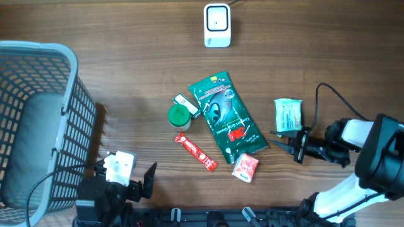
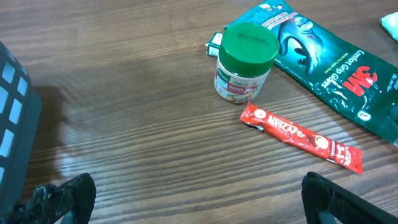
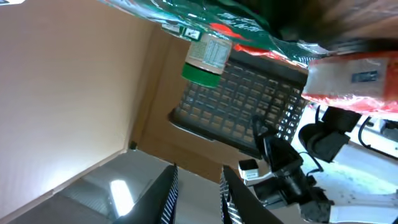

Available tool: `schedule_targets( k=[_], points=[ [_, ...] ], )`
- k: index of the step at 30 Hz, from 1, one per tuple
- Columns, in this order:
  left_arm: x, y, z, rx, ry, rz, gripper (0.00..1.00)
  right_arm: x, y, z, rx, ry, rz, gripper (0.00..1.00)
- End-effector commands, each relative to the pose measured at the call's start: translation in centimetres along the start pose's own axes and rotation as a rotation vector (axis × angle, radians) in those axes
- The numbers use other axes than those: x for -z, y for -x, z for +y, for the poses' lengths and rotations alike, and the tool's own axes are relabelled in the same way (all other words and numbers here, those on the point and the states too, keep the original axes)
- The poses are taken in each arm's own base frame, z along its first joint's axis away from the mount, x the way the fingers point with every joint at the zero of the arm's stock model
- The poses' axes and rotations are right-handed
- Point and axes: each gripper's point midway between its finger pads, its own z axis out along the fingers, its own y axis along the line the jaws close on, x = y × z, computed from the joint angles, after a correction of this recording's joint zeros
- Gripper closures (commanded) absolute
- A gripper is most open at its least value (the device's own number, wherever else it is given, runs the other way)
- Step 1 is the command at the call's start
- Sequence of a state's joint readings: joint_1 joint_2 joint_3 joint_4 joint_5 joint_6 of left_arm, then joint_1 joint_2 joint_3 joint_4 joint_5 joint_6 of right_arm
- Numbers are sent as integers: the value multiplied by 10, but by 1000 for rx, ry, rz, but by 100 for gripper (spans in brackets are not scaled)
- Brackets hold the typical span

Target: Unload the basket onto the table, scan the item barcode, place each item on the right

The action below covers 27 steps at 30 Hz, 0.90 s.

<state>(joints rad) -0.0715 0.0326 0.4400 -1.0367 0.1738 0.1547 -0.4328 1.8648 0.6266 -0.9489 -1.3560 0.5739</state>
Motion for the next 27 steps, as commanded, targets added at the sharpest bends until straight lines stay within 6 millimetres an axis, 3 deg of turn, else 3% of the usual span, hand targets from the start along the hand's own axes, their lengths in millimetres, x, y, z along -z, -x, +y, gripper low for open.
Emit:
schedule_targets(
  k=[1, 4, 6, 9, 12, 13, 14, 15, 17, 18, 19, 21, 22, 24, 27],
  points=[
    [0, 1, -1, 6, -5, -9, 0, 4, 2, -49, -23, -245, -45, 76],
    [0, 1, -1, 6, -5, -9, 0, 5, -67, -38, 18, -156, 148, 76],
    [0, 1, -1, 6, -5, -9, 0, 5, -76, -38, -29, -166, 135, 78],
    [0, 1, -1, 6, -5, -9, 0, 1, -97, -14, 87, -54, 111, 79],
    [0, 1, -1, 6, -5, -9, 0, 4, -176, 16, 412, -60, 62, 79],
    [0, 1, -1, 6, -5, -9, 0, 17, -189, 17, 506, -177, -150, 79],
    [0, 1, -1, 6, -5, -9, 0, 34, -182, 21, 564, -240, -376, 79],
    [0, 1, -1, 6, -5, -9, 0, 75, -170, 26, 644, -308, -768, 75],
    [0, 1, -1, 6, -5, -9, 0, 120, -174, 24, 750, -329, -1088, 71],
    [0, 1, -1, 6, -5, -9, 0, 132, -184, 16, 837, -307, -1168, 49],
    [0, 1, -1, 6, -5, -9, 0, 139, -188, 15, 861, -287, -1219, 2],
    [0, 1, -1, 6, -5, -9, 0, 153, -188, 4, 849, -304, -1302, 0],
    [0, 1, -1, 6, -5, -9, 0, 145, -192, 5, 877, -289, -1255, 0],
    [0, 1, -1, 6, -5, -9, 0, 120, -203, 19, 1096, -303, -1109, 0],
    [0, 1, -1, 6, -5, -9, 0, 117, -194, 15, 1053, -361, -1069, 0]
  ],
)
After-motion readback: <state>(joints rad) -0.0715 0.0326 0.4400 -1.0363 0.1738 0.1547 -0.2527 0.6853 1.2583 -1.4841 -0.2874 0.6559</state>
